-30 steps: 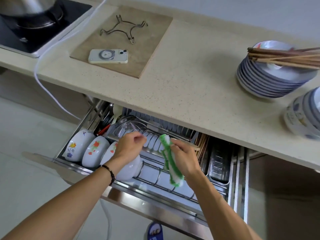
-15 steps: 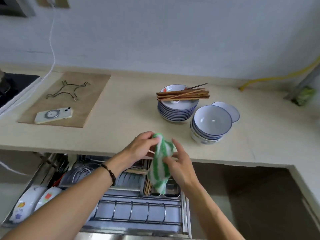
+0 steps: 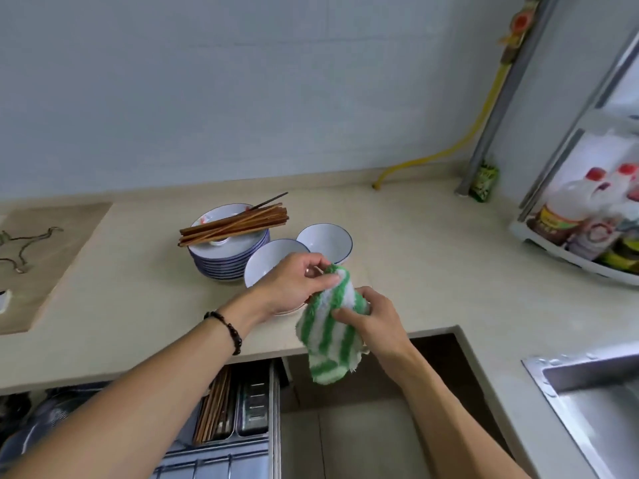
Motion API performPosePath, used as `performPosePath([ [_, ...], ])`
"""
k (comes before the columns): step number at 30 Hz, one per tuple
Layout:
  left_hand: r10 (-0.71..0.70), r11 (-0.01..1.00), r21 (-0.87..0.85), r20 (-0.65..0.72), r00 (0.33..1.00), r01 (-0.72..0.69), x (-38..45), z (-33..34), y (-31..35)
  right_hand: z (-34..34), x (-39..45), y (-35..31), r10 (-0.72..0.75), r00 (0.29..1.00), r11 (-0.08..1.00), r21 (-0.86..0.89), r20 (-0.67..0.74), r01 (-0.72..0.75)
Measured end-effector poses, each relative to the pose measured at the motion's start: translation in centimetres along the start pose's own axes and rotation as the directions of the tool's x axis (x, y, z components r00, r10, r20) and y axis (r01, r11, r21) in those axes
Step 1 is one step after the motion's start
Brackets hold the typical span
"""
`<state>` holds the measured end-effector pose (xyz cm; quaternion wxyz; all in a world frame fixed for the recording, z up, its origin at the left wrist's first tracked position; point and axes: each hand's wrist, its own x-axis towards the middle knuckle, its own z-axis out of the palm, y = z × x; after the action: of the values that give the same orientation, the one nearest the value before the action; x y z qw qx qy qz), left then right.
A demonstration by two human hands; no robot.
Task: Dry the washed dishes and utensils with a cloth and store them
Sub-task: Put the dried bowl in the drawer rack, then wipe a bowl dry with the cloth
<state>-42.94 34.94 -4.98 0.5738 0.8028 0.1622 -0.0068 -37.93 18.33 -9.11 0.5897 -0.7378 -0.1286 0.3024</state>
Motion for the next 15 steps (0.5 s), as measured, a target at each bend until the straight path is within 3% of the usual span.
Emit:
performPosePath([
  [4, -0.019, 0.992, 0.121, -0.161, 0.987, 0.039, 4.3, 2.1, 0.6, -3.3, 2.7, 0.3, -0.006, 0.998, 0.998, 0.056, -0.069, 0.01],
  [7, 0.023, 0.942, 0.33, -0.259, 0.966, 0.067, 7.8, 2.0, 0.6, -5.2, 6.3, 0.5, -0.03, 0.989, 0.999, -0.036, -0.148, 0.024],
  [9, 0.043, 0.884, 0.459, -0.258, 0.965, 0.083, 10.2, 1.3, 0.6, -6.0, 9.4, 0.7, 0.03, 0.984, 0.994, -0.094, -0.176, -0.047],
  [11, 0.076, 0.787, 0.612, -0.221, 0.972, 0.077, 12.3, 0.6, 0.3, -6.4, 12.4, 0.7, 0.12, 0.978, 0.984, -0.114, -0.17, -0.14],
  [15, 0.123, 0.44, 0.896, -0.131, 0.984, 0.064, 16.5, -0.9, -1.3, -5.5, 18.5, -0.3, 0.228, 0.965, 0.948, -0.198, -0.132, -0.251],
])
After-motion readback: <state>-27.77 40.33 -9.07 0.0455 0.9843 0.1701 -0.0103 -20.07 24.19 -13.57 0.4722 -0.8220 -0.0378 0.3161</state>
